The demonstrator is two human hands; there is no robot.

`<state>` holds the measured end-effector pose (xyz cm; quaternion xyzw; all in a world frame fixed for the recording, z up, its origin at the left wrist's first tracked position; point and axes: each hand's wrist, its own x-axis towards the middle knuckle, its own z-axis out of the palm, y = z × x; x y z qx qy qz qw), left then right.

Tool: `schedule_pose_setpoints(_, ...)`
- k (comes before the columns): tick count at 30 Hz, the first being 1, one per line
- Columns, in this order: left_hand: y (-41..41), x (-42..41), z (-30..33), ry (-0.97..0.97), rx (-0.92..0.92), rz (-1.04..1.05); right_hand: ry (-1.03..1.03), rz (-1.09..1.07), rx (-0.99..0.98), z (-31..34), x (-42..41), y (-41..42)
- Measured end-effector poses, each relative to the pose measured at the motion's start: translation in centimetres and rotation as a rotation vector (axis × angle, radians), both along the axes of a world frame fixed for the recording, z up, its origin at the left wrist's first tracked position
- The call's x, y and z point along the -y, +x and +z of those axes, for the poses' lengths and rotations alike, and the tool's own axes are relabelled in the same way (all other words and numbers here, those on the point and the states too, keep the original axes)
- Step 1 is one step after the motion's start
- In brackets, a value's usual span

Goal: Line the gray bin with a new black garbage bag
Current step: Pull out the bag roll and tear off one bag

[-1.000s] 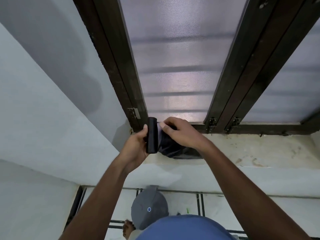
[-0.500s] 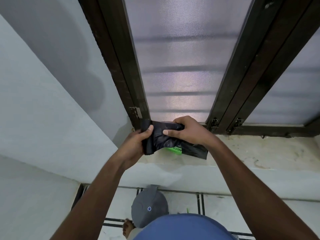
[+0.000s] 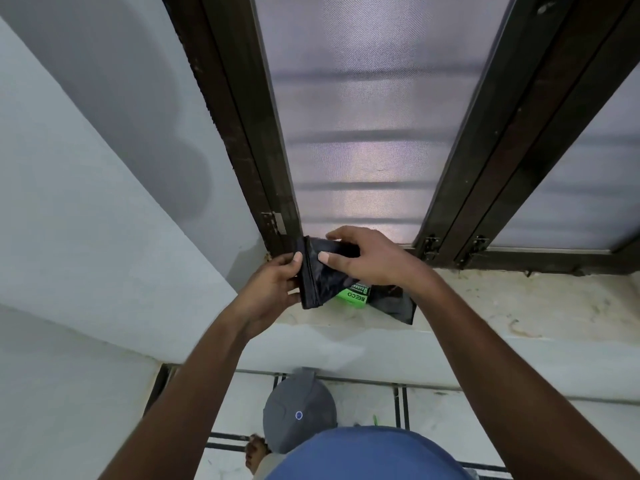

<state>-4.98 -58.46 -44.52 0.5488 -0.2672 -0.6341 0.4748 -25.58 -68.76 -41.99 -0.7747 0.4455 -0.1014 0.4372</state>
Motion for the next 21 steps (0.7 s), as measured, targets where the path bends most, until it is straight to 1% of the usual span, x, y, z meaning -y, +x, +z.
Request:
schedule_pose_setpoints(3, -0.1, -0.2, 0.4, -0.02, -0.042, -0.009, -0.013, 0.01, -0.002, -0.8, 0.1, 0.1)
schedule_pose_setpoints(5, 0.1, -0.4, 0.3, -0.043, -0.008, -0.017, 0.006, -0.005, 0.03, -1.4, 0.3, -0.2)
schedule_pose_setpoints(9, 0.5, -0.6, -0.1, -0.058, 0.042, -0.023, 0.11, 0.014, 0.15, -1.8, -0.2, -0.4)
schedule_pose_setpoints(12, 0.6, -0.5, -0.5, -0.066, 0.123, 0.004, 0.109, -0.013, 0.188, -2.6, -0.6, -0.3)
schedule_pose_setpoints(18, 0.5, -0.2, -1.0, -0.078, 0.144, 0.026, 0.148, -0.106, 0.25, -3.9, -1.0, -0.4)
schedule_pose_setpoints(21, -0.2, 0.0, -1.2, -0.086, 0.202, 0.022, 0.158, -0.127, 0.3, -4.8, -1.5, -0.2)
